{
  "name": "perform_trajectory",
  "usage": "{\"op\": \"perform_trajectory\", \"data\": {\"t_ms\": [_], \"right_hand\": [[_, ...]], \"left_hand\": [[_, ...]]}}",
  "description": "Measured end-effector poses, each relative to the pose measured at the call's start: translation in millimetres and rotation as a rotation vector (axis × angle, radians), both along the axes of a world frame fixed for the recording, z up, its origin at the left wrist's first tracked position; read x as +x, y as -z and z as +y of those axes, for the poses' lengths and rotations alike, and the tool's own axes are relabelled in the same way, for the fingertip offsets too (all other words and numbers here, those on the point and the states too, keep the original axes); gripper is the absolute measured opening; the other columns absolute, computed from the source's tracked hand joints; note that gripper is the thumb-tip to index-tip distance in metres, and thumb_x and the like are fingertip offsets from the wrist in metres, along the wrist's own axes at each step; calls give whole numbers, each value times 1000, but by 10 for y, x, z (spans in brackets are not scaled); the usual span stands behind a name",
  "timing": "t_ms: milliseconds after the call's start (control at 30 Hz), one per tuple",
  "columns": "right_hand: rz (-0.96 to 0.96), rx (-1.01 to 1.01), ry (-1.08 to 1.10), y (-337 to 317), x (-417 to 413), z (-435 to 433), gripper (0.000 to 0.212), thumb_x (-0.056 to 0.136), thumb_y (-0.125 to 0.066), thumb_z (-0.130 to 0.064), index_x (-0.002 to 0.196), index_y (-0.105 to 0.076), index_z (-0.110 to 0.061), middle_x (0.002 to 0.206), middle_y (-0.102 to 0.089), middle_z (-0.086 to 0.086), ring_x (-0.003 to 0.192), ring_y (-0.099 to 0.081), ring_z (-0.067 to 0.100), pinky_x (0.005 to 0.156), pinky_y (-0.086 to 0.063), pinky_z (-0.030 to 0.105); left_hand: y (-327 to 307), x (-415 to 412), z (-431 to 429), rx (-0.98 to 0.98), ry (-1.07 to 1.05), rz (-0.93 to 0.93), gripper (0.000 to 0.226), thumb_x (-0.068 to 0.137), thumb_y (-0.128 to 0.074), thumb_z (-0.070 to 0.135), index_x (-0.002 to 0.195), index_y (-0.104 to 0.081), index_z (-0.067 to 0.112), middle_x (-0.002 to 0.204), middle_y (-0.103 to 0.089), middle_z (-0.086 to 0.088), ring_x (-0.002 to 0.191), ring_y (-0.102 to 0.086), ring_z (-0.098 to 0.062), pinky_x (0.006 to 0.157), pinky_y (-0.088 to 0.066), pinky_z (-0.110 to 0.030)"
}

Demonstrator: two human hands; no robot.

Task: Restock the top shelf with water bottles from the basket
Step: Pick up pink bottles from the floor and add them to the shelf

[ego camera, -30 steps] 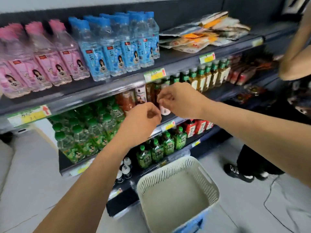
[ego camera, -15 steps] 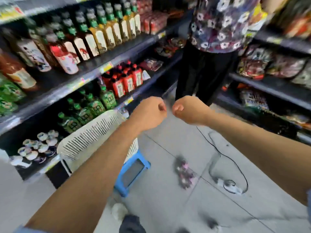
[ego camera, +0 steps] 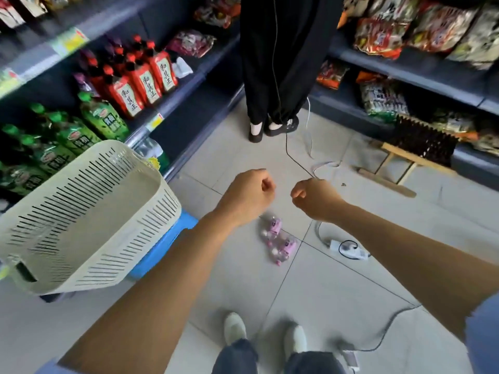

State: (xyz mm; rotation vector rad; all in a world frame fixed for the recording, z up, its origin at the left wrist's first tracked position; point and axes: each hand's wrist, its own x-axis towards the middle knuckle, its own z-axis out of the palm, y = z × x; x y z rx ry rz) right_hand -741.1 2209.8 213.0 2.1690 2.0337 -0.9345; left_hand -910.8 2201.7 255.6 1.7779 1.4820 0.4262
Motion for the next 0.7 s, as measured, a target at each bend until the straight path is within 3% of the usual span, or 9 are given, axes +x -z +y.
{"op": "perform_trajectory", "data": {"t_ms": [133,333,467,567,700], "right_hand": [[23,-46,20,831,104,-16,24,91,-51,-17,109,-67,-18,115,-67,3,106,-61,25,86,-47,27],[-4,-46,18,2362,408,32,28,91,-47,-12,113,-65,-17,116,-66,6,108,-60,27,90,-48,31],[-16,-69,-13,3458,588,-15,30,91,-48,-11,116,-63,-17,119,-64,7,108,-59,27,88,-48,30],[-19,-116,-20,4293,688,-62,30,90,-49,-12,116,-61,-21,119,-63,3,104,-60,24,79,-47,26],[-33,-110,-41,5137,685,-35,38,89,-50,-10,124,-57,-23,127,-58,4,113,-56,26,89,-50,34]], "left_hand": [[822,34,-1,-37,-73,9,13,85,-54,7,87,-67,9,79,-63,3,74,-58,-14,68,-42,-17],[2382,256,-1,-64,-145,23,13,86,-54,9,89,-67,9,88,-70,-2,81,-62,-19,77,-46,-25],[3411,372,-72,-77,-168,15,12,86,-55,8,87,-66,12,79,-65,4,71,-56,-12,69,-43,-20],[4106,425,-117,-124,-180,1,14,85,-54,7,81,-62,18,67,-57,15,61,-52,-4,53,-39,-11],[4731,460,-81,-114,-173,20,15,85,-53,6,79,-61,19,66,-57,14,62,-54,-7,49,-36,-7]]}}
